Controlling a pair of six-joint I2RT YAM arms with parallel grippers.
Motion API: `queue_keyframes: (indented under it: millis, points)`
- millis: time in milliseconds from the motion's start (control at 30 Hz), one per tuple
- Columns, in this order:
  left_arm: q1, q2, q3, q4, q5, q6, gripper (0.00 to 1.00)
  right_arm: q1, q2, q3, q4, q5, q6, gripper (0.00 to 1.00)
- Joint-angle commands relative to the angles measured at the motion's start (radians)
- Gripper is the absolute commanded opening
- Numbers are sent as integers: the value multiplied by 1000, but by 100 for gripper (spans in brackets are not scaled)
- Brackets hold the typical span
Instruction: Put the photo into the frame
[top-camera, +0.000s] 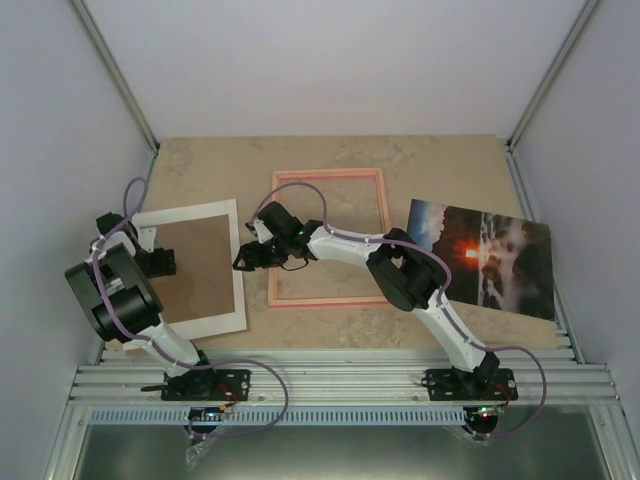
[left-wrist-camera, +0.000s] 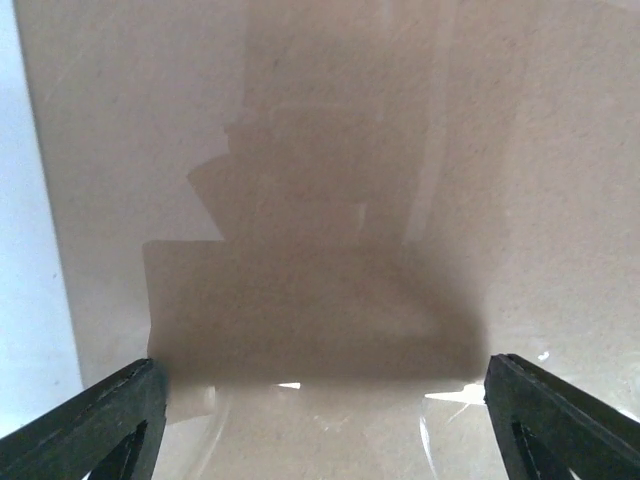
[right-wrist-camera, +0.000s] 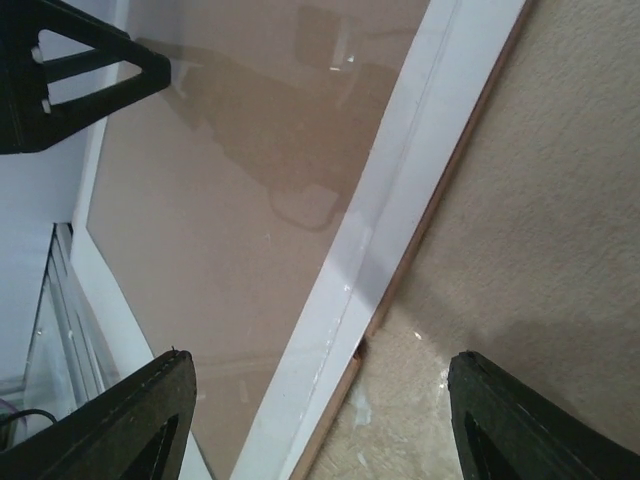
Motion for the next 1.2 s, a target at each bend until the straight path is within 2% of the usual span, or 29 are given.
queue_keyframes:
  millis: [0, 267, 367, 467, 633, 900, 1167]
  points:
    - [-35, 68, -84, -38, 66, -33, 88, 5, 59, 11, -10, 9, 50, 70]
    - [-57, 29, -121, -57, 154, 4, 86, 4, 107, 38, 18, -32, 93, 64]
    - [-44, -46, -102, -61, 132, -6, 93, 2, 102, 38, 9, -19, 93, 63]
    - [25, -92, -46, -52, 93, -50, 99, 1, 94, 37, -3, -3, 93, 63]
    - [99, -62, 55, -35, 14, -53, 99, 1, 91, 38, -10, 8, 99, 63]
    - [105, 49, 153, -1, -45, -75, 99, 2, 102, 33, -2, 7, 98, 64]
    - [106, 105, 156, 17, -33, -87, 99, 2, 113, 40, 6, 9, 103, 63]
